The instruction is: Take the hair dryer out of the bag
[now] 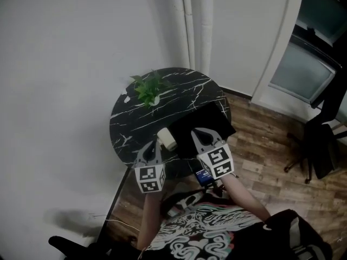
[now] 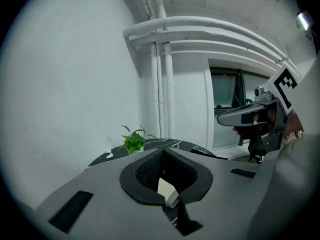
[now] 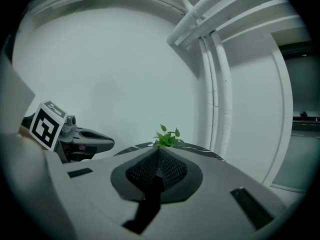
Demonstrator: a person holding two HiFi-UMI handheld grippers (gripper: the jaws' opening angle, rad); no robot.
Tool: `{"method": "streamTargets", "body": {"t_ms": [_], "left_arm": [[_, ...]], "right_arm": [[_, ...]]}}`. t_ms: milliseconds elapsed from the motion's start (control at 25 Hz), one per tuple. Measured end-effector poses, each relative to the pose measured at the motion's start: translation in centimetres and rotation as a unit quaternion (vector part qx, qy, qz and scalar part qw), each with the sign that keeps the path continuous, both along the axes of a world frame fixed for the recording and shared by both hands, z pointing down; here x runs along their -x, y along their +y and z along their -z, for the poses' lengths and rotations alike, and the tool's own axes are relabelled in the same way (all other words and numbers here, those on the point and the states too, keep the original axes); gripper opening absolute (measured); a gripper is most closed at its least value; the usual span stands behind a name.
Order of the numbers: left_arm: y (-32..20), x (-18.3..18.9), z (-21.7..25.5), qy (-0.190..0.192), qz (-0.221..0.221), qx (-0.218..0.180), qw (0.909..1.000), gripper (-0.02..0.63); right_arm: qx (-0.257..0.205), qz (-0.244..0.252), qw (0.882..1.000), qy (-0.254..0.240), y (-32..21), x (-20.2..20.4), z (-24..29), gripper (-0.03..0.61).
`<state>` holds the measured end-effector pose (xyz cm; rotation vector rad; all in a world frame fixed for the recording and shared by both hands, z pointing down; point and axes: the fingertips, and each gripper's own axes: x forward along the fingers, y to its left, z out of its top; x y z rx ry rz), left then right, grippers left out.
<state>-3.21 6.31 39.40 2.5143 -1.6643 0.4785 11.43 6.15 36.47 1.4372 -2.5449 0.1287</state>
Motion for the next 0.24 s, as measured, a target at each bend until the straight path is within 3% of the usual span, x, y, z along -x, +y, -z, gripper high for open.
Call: {"method": "streamTargets", "body": {"t_ms": [240], "left_arm": [[-0.93, 0.63, -0.03, 0.008, 0.007, -0.003, 0.9999, 0.015]], "right_arm": [[0.011, -0.014, 1.0, -0.007, -0.99, -0.97, -0.46, 0.018]]}}
